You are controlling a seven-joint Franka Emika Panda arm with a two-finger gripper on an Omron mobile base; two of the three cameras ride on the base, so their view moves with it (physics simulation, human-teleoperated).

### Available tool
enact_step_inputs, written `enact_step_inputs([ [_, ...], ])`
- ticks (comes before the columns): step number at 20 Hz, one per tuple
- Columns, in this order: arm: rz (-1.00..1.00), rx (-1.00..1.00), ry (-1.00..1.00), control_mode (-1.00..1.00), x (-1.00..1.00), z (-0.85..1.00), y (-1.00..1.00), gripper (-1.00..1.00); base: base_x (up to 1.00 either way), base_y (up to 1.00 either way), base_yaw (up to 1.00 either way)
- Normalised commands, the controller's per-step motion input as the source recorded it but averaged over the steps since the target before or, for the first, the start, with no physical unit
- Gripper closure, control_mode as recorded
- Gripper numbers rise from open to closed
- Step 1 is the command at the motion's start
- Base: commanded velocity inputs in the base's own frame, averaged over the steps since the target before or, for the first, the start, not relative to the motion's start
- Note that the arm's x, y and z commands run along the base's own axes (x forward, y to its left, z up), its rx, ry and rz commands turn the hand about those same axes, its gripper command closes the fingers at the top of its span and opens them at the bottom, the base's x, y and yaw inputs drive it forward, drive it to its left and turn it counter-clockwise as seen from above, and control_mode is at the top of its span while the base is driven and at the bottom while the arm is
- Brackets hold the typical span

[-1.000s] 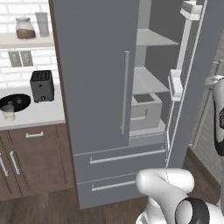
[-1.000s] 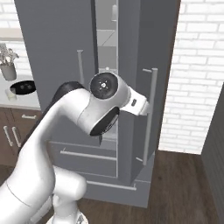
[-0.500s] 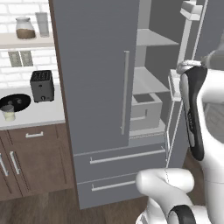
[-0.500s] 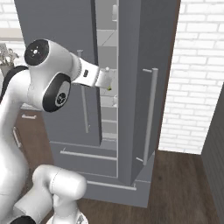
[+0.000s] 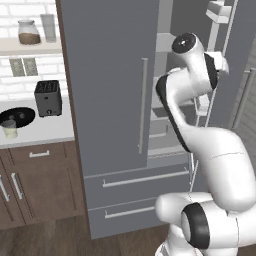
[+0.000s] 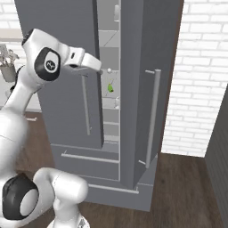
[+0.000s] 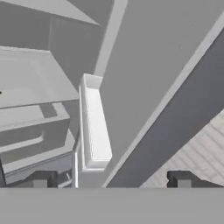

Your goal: Grab a lemon wedge from the fridge and one ice cube from the ice bowl, and put them in the glass of lemonade.

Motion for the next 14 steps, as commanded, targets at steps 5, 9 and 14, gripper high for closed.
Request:
enact_step_inputs([
  [5,-0.24,-0.12,0.07,-1.0,0.73,-0.37,-0.25,-1.0,0.0,0.0,0.0],
  [9,-0.11,0.0,0.0,-1.0,0.12,-0.21,-0.66,-1.0,0.0,0.0,0.0],
  [14,-0.1,0.0,0.0,-1.0,0.0,-0.22,-0.89,-1.0,0.0,0.0,0.0],
])
